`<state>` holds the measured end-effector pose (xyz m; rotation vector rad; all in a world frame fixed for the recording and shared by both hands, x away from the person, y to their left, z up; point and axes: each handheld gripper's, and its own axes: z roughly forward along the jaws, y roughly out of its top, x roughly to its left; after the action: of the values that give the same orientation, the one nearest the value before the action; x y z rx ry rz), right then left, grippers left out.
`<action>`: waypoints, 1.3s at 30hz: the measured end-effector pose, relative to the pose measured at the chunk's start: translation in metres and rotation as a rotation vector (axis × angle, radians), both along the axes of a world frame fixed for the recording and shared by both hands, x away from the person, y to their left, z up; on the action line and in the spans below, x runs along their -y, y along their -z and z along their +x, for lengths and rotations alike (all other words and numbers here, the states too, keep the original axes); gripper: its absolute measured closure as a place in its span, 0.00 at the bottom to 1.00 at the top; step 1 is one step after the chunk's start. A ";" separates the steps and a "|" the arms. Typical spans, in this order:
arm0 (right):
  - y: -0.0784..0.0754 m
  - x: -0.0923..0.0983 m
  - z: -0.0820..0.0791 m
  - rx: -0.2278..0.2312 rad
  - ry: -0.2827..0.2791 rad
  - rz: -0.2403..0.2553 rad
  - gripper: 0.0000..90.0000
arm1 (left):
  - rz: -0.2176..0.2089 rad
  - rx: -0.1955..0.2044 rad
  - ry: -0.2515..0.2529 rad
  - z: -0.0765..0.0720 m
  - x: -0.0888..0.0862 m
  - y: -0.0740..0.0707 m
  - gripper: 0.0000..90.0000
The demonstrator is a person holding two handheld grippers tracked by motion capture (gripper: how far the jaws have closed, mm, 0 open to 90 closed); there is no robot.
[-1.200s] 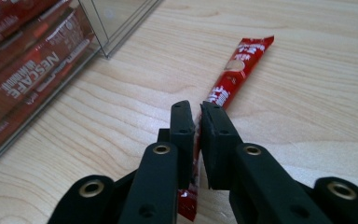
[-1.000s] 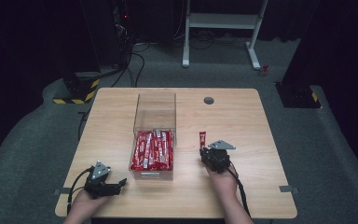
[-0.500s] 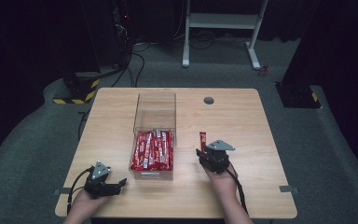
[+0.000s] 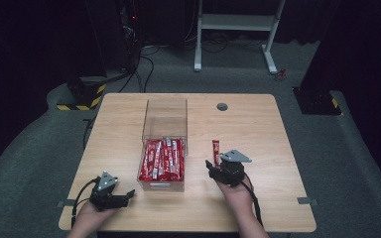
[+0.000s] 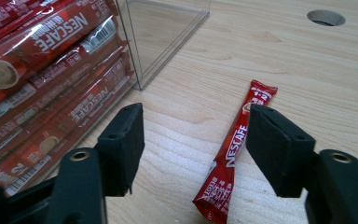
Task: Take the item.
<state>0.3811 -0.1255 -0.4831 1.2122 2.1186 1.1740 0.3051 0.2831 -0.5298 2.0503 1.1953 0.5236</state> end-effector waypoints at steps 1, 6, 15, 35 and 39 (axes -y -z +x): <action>0.000 0.000 0.000 0.005 0.000 0.000 0.37 | 0.003 0.000 0.004 0.000 0.000 0.000 0.17; -0.001 0.002 -0.003 0.010 0.010 -0.002 0.31 | 0.003 0.000 0.012 0.000 0.000 0.000 0.17; 0.000 0.015 -0.010 0.004 0.038 -0.003 0.29 | 0.006 0.002 0.027 0.002 0.000 0.000 0.16; 0.009 0.072 -0.026 -0.016 0.123 -0.020 0.30 | 0.000 -0.002 0.032 0.005 0.002 0.000 0.16; 0.013 0.084 -0.028 -0.027 0.138 -0.035 0.30 | 0.000 -0.003 0.031 0.005 0.003 0.000 0.16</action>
<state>0.3526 -0.2099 -0.4965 1.3421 2.0300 1.0612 0.3099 0.2806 -0.5297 2.0670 1.1632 0.5054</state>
